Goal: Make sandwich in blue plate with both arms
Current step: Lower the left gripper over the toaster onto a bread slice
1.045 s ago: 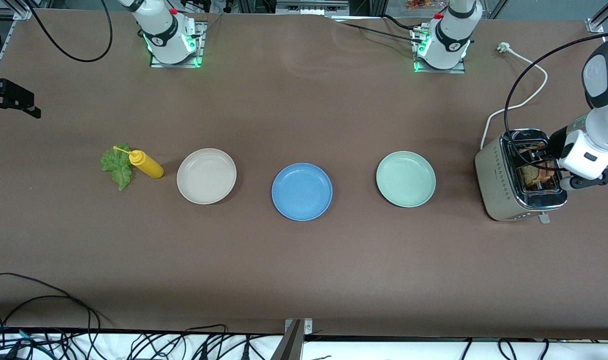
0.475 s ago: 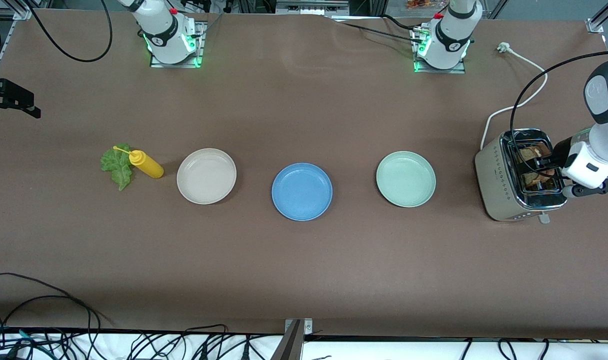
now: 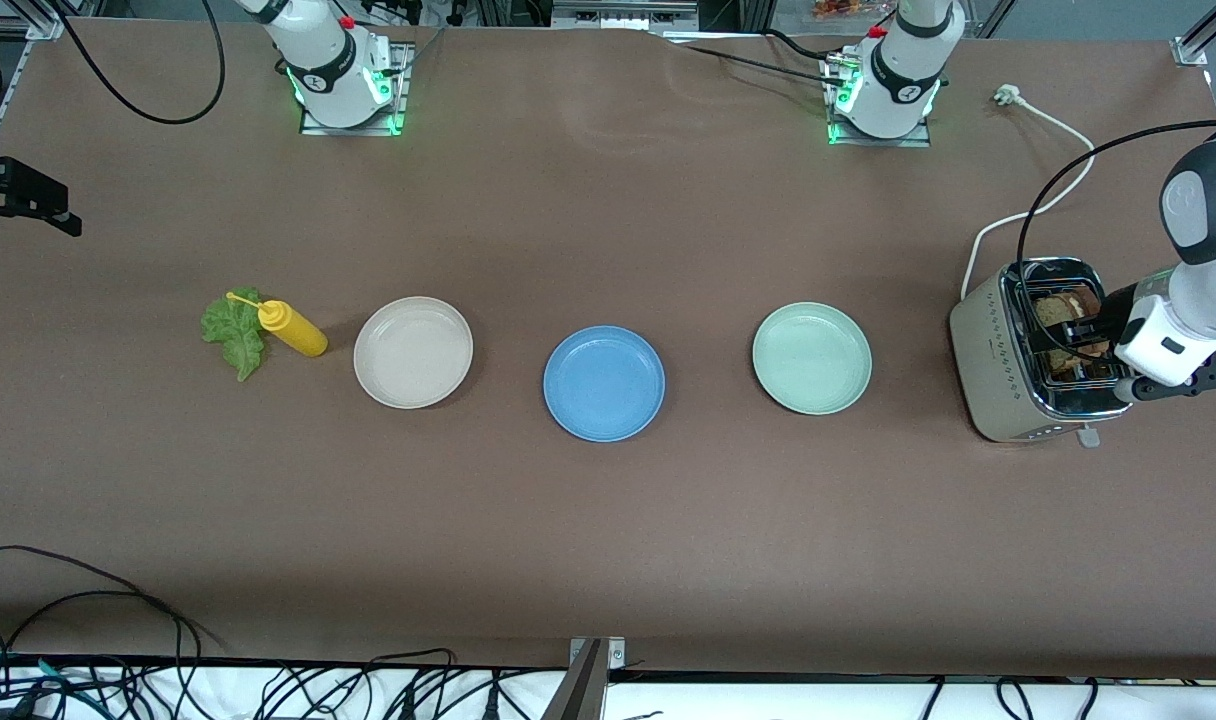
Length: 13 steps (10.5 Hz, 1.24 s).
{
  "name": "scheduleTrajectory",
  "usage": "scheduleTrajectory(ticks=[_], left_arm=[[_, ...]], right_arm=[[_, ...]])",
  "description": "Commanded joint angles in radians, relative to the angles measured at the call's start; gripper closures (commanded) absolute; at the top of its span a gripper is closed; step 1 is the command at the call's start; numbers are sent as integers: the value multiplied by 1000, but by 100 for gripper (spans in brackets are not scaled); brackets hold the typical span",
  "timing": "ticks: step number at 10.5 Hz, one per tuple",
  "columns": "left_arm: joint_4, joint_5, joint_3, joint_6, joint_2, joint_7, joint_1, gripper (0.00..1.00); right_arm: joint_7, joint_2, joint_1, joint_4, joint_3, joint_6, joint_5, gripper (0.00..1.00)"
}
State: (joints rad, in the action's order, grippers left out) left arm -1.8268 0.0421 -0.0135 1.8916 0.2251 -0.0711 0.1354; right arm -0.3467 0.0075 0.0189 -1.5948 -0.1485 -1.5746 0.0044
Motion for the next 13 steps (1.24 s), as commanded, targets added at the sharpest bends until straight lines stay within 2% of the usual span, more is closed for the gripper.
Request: scheduleTrajectory(ticks=[1,9,11,13], left_arm=[[-23,27,3,14,-1,24,13,0],[-55,25,3,12,0,27,21,0],[-55,10,-19,12,0,162,33,0],[-55,-19,-31,14,6,197,33,0]], right_arm=[[-17,0,-5,19,0,22,19,0],[-14,0,-5,19,6,22,20,0],[-14,0,-5,19,6,22,20,0],[-14,0,-5,19,6,22,20,0]])
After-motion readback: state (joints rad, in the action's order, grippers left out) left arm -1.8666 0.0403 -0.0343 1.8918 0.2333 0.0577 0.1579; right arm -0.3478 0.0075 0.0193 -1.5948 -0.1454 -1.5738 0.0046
